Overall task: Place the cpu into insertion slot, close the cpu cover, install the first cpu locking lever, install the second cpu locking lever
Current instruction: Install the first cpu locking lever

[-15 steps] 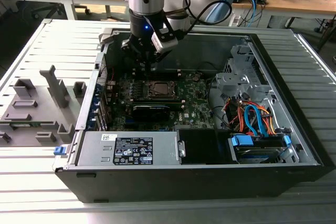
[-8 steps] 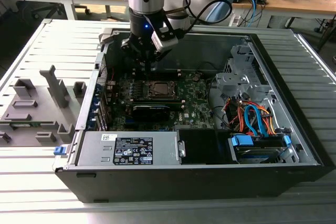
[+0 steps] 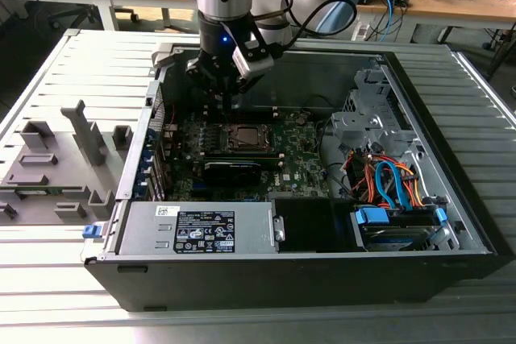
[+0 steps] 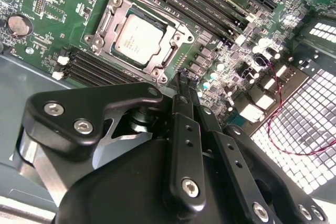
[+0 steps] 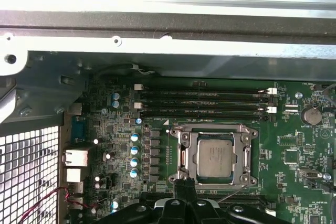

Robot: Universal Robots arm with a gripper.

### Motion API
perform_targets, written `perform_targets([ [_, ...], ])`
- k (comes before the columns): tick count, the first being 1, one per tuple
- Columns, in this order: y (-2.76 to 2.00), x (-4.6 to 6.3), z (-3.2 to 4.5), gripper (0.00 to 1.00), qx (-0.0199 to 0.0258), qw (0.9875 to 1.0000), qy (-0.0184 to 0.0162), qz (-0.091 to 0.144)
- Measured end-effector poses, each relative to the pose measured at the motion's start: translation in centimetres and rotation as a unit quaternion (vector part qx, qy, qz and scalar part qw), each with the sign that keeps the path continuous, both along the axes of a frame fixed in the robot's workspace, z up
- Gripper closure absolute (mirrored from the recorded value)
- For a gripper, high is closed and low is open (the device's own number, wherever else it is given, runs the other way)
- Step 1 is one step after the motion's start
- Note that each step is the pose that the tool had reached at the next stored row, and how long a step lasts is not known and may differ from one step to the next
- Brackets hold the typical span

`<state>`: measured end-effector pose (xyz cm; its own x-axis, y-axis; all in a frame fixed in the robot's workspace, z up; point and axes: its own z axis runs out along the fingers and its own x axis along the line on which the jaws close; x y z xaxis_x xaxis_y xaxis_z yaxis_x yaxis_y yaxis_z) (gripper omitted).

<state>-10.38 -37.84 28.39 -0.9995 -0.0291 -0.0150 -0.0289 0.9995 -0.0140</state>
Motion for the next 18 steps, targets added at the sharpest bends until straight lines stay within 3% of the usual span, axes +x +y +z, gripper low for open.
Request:
perform_targets([
  [10,0.0,-0.05,0.12,0.89,0.0001,1.0,0.0,0.0],
  [11,0.0,-0.09,0.14,0.89,0.0013,1.0,0.0001,0.0],
  [13,0.0,-0.21,0.13,0.89,0.0081,1.0,0.0,0.0],
  [18,0.01,-0.72,0.13,0.89,0.0092,1.0,-0.0001,0.0],
])
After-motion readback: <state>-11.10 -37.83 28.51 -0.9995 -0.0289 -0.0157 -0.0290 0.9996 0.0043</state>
